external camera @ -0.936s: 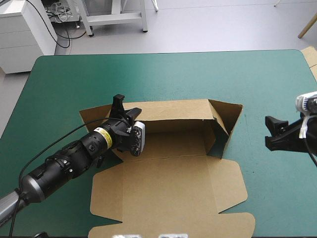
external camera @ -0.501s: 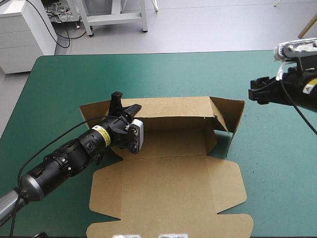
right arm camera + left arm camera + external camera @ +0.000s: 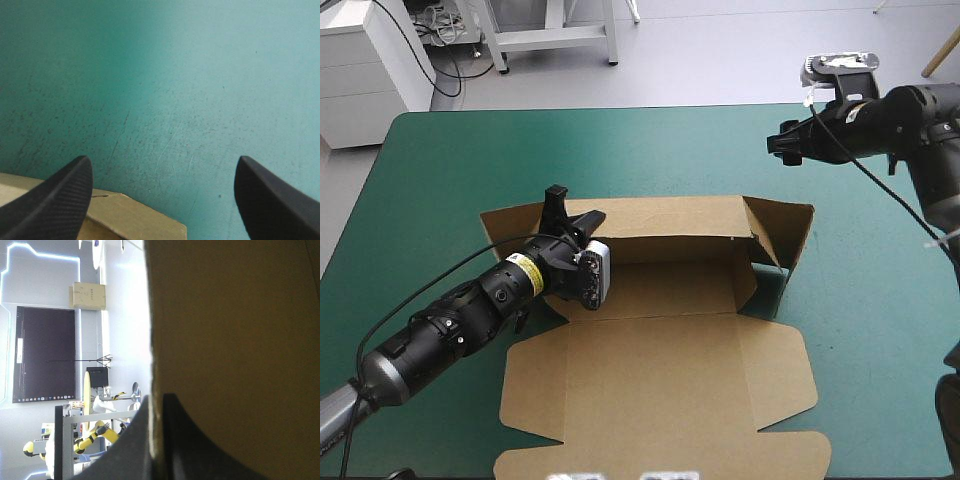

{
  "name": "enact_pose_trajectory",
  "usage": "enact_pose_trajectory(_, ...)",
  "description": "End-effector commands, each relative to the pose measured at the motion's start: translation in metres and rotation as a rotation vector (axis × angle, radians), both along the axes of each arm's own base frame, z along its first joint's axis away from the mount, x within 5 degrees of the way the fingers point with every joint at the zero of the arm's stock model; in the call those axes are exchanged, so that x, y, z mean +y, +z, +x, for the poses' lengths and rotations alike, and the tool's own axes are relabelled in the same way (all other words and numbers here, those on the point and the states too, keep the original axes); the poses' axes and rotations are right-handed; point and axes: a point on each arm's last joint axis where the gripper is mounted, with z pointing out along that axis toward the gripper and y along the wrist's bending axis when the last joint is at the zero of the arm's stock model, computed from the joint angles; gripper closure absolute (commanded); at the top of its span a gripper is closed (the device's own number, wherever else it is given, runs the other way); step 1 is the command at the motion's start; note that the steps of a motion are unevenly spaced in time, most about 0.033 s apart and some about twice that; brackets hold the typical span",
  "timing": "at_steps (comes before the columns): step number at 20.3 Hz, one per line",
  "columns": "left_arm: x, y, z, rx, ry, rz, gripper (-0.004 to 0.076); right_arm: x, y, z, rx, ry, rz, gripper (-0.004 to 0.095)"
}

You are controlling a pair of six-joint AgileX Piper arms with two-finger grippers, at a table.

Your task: Fold the box

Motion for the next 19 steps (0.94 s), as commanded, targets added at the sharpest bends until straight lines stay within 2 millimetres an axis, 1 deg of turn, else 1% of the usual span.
enact_pose_trajectory(1, -0.002, 0.021, -0.005, -0.078, -0.047, -0.085, 0.0731, -0.005, 0.004, 0.017, -0.059, -0.025, 0.027, 0.0185)
enact_pose_trajectory(5, -0.003, 0.019, -0.003, -0.070, -0.046, -0.079, 0.0731, -0.010, -0.018, 0.036, 0.023, -0.036, 0.065, 0.0185)
enact_pose_trajectory(7, -0.005, 0.014, 0.000, -0.057, -0.046, -0.067, 0.0731, -0.015, -0.040, 0.047, 0.133, -0.038, 0.085, 0.0185)
enact_pose_trajectory(9, -0.007, 0.012, 0.001, -0.053, -0.049, -0.065, 0.0731, -0.016, -0.051, 0.051, 0.185, -0.036, 0.075, 0.0185)
enact_pose_trajectory(12, -0.007, 0.013, 0.001, -0.053, -0.050, -0.067, 0.0731, -0.015, -0.061, 0.051, 0.221, -0.035, 0.081, 0.0185)
enact_pose_trajectory(13, -0.007, 0.013, 0.001, -0.053, -0.050, -0.067, 0.0731, -0.015, -0.068, 0.051, 0.243, -0.037, 0.077, 0.0185)
enact_pose_trajectory(15, -0.007, 0.012, 0.001, -0.050, -0.048, -0.069, 0.0731, -0.013, -0.076, 0.048, 0.277, -0.029, 0.099, 0.0186)
enact_pose_trajectory(17, -0.006, 0.012, 0.001, -0.049, -0.047, -0.068, 0.0731, -0.013, -0.081, 0.041, 0.300, -0.017, 0.096, 0.0186)
enact_pose_trajectory(19, -0.006, 0.012, 0.002, -0.046, -0.043, -0.066, 0.0731, -0.013, -0.081, 0.028, 0.306, -0.008, 0.090, 0.0186)
